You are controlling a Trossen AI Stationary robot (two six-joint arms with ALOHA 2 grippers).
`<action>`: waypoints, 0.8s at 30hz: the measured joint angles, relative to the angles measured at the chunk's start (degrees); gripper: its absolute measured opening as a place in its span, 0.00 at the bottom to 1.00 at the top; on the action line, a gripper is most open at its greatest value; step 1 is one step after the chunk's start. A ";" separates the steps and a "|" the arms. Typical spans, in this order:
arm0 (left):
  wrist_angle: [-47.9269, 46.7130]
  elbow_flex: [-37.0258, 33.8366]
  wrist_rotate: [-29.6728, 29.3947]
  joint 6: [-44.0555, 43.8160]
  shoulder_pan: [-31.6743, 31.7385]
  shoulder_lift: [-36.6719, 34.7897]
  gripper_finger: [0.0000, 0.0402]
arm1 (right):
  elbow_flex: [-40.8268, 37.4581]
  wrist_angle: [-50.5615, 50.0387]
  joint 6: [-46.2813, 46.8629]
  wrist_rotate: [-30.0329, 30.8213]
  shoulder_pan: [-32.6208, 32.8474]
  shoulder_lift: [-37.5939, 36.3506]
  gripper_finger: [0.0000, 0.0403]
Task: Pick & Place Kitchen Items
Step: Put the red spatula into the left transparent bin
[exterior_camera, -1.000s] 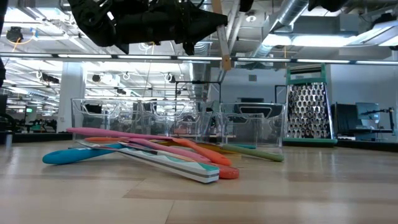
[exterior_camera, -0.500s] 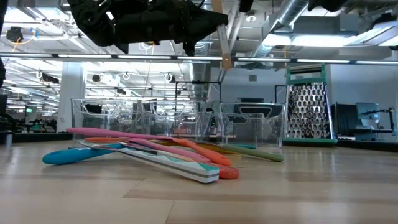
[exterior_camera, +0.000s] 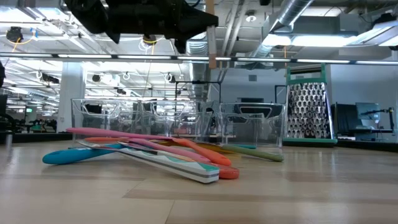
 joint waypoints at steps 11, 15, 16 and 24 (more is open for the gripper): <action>-26.63 -0.02 -6.71 -0.31 2.24 -18.33 0.02 | 0.00 -16.29 1.87 9.23 4.14 -7.65 0.05; -36.00 -0.02 -10.20 -2.51 3.82 -24.71 0.02 | 0.00 -21.52 2.50 9.20 5.24 -9.76 0.02; -38.18 -0.02 -10.73 -4.02 4.53 -26.10 0.02 | 0.00 -23.76 3.53 9.30 5.28 -10.39 0.02; -52.08 0.00 -12.80 -10.80 13.26 -34.90 0.02 | -9.27 -21.63 7.39 11.63 5.32 -14.36 0.00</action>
